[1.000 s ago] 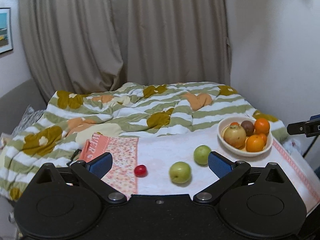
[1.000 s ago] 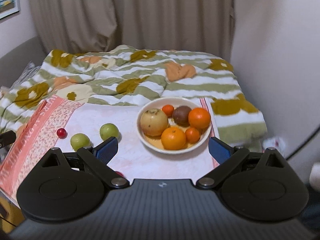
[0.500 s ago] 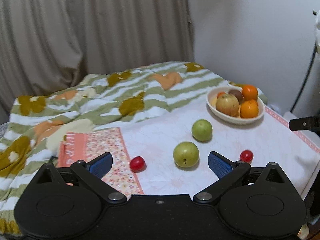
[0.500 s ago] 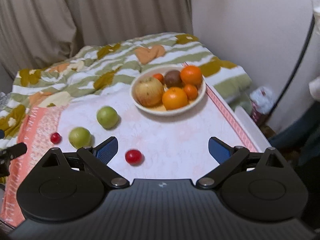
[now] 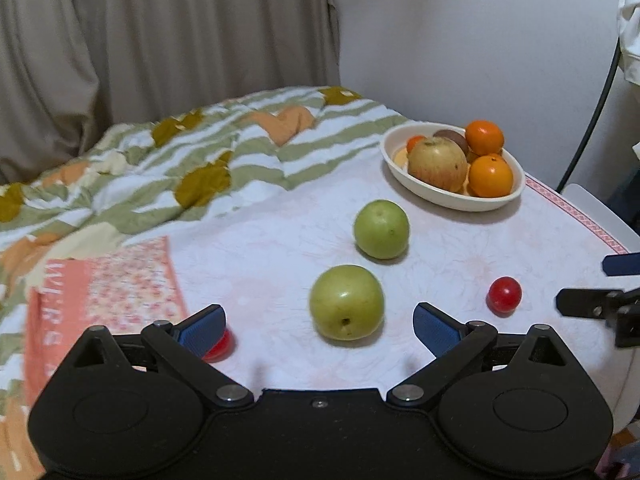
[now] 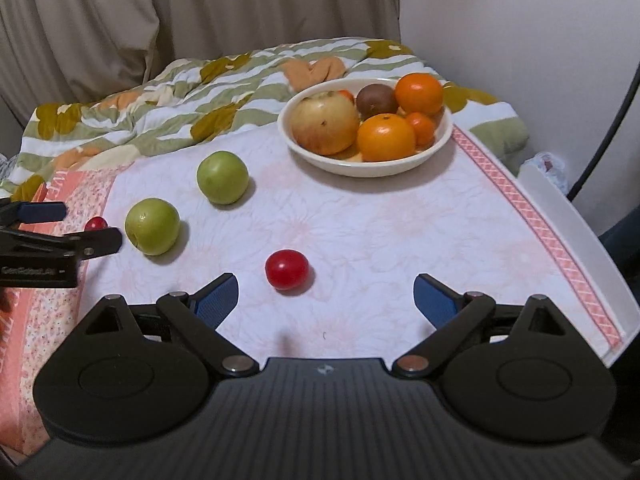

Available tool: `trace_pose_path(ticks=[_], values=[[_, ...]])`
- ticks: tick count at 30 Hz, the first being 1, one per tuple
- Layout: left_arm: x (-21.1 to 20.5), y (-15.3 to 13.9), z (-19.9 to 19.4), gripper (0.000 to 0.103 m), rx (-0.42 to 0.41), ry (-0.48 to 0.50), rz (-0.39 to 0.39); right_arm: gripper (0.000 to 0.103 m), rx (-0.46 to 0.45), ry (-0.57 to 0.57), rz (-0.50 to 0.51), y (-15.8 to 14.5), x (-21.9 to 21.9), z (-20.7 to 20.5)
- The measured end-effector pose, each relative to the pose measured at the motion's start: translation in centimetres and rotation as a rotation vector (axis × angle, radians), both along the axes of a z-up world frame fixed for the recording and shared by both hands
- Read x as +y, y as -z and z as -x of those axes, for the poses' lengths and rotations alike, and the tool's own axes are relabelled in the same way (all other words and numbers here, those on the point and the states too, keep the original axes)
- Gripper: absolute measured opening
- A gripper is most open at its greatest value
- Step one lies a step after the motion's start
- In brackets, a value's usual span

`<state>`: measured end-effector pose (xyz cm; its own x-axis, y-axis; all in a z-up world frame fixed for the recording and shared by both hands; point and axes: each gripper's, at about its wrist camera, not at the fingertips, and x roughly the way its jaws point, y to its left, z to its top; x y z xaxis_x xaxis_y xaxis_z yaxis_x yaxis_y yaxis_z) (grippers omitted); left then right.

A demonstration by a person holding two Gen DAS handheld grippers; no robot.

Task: Organize fruits
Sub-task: 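Grasp a green apple with the left tool while the right tool grasps a red cherry tomato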

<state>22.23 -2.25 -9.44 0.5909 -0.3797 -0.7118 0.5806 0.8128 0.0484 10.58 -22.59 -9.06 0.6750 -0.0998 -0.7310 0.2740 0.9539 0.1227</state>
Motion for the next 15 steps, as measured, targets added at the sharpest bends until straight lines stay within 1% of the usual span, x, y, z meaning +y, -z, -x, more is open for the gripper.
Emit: trace_pose_path(ticks=[1,2,6,9,11,12,13,15], values=[[-0.4,0.4,-0.3,0.094,0.016,0.007,0.002,0.103,0.002,-0.005,0.002,0.2,0.1,-0.3],[-0.8,0.8,-0.8,0.092,0.033,0.015,0.001,0.103,0.003,-0.009,0.006,0.4,0.1,-0.6],[-2.0,2.1,-1.9,0.09,0.065,0.02,-0.013,0.103,0.004,-0.039,0.026,0.9,0.4,-1.5],[-2.5,2.7,-2.6,0.083,0.084,0.02,-0.016,0.103,0.012,-0.062,0.035,1.3,0.6,-2.1],[-2.8,3.1,-3.0,0.074,0.098,0.021,-0.013,0.103,0.018,-0.075,0.042,1.6,0.6,-2.5],[-2.9,3.2,-3.2,0.071,0.105,0.022,-0.013,0.103,0.02,-0.079,0.043,1.8,0.7,-2.6],[-2.9,3.4,-3.4,0.06,0.113,0.024,-0.012,0.1,0.022,-0.084,0.042,1.9,0.7,-2.8],[-3.0,3.6,-3.6,0.06,0.122,0.024,-0.008,0.096,0.027,-0.097,0.04,2.1,0.7,-3.1]])
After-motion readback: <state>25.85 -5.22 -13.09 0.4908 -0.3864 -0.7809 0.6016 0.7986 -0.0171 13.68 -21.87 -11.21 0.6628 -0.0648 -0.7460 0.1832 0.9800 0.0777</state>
